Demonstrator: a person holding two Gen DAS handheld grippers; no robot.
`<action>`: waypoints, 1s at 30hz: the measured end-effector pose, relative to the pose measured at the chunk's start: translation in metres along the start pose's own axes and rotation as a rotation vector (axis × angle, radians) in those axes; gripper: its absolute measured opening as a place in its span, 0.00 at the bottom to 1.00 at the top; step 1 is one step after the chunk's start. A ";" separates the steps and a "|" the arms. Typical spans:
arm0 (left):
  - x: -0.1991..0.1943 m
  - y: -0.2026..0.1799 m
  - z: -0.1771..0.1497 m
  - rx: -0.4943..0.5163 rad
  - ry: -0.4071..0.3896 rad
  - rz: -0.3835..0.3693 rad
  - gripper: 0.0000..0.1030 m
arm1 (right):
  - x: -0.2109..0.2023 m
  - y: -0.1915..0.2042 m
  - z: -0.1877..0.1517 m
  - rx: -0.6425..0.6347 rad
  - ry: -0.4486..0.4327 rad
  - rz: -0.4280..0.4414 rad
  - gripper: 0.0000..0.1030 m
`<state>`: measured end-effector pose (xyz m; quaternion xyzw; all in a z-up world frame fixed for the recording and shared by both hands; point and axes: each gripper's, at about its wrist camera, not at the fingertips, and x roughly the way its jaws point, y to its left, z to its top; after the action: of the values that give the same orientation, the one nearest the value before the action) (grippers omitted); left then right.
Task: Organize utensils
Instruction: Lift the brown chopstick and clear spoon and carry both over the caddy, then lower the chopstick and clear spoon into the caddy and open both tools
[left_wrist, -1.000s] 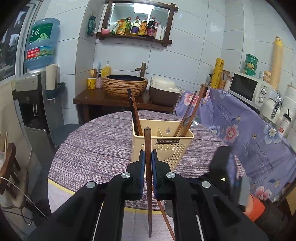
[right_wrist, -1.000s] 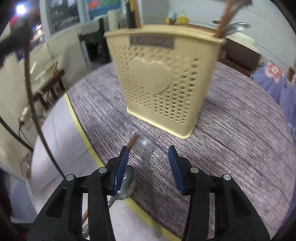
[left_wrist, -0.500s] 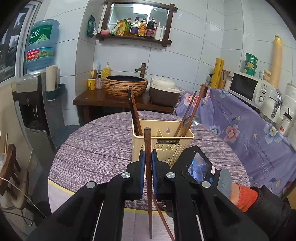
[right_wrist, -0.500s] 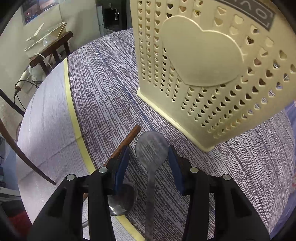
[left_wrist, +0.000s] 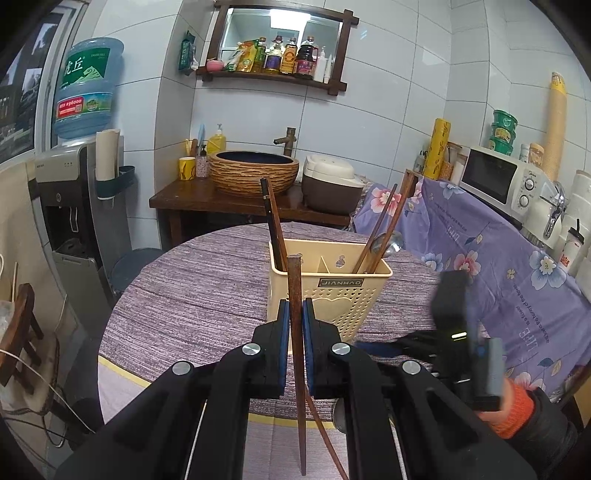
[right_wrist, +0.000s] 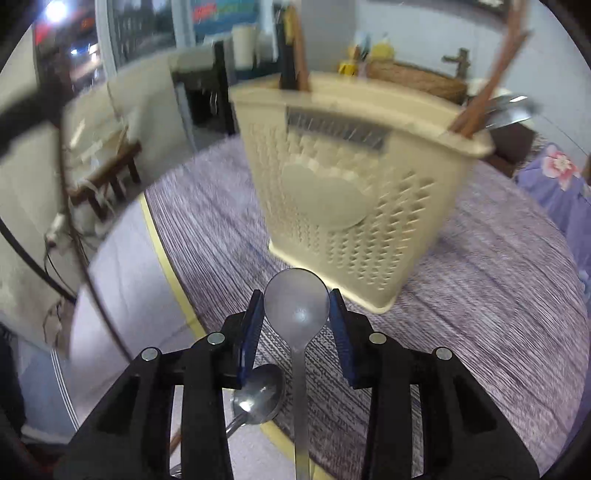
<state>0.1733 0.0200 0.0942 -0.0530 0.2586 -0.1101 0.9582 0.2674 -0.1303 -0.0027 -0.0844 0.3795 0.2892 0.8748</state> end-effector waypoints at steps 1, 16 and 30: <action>0.000 0.001 0.000 -0.004 -0.002 -0.002 0.08 | -0.014 -0.003 -0.002 0.027 -0.032 -0.002 0.36; -0.006 -0.002 0.001 -0.002 -0.027 -0.025 0.08 | -0.107 -0.014 -0.029 0.196 -0.250 -0.037 0.36; -0.049 -0.010 0.116 -0.034 -0.328 -0.034 0.08 | -0.164 0.011 0.074 0.113 -0.641 -0.119 0.36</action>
<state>0.1890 0.0276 0.2197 -0.0907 0.0996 -0.1117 0.9846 0.2177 -0.1668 0.1669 0.0375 0.0947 0.2281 0.9683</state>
